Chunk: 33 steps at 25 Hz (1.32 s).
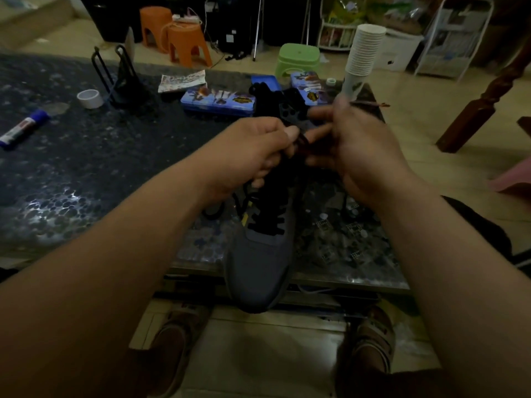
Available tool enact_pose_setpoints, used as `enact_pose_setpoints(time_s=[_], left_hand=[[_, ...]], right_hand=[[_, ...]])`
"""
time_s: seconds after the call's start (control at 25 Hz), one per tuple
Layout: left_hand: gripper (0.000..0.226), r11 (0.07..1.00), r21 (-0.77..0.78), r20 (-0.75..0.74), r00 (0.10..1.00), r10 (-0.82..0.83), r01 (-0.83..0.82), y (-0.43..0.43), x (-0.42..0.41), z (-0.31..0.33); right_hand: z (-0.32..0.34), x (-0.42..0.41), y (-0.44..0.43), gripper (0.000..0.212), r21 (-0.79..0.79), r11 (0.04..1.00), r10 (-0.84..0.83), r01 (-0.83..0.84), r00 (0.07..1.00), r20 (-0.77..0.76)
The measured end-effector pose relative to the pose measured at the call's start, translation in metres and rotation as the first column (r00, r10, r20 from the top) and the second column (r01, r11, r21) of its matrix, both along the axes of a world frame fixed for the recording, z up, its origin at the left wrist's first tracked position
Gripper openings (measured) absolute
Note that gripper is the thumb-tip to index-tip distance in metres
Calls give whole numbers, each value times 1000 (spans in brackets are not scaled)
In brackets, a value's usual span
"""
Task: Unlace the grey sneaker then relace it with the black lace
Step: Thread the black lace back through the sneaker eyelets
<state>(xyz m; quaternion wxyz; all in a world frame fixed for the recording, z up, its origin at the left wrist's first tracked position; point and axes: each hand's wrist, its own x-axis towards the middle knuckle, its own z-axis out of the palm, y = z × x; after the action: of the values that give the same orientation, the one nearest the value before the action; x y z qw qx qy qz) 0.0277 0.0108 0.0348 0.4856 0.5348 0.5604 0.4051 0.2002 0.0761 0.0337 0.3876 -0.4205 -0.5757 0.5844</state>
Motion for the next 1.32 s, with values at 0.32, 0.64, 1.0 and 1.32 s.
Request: enact_pose_setpoints(time_s=[0.32, 0.64, 1.0, 1.32], left_hand=[[36, 997, 78, -176, 984, -9, 23, -27, -15, 7], [23, 901, 427, -690, 671, 272, 73, -56, -32, 12], [39, 899, 154, 78, 912, 402, -409, -54, -42, 8], [40, 957, 262, -352, 911, 217, -126, -51, -5, -6]], right_hand=[[2, -1, -26, 31, 31, 946, 320, -323, 943, 89], [4, -6, -46, 36, 236, 897, 277, -375, 890, 361], [4, -12, -53, 23, 18, 963, 265, -268, 959, 105], [5, -1, -56, 22, 213, 878, 253, -428, 794, 553]])
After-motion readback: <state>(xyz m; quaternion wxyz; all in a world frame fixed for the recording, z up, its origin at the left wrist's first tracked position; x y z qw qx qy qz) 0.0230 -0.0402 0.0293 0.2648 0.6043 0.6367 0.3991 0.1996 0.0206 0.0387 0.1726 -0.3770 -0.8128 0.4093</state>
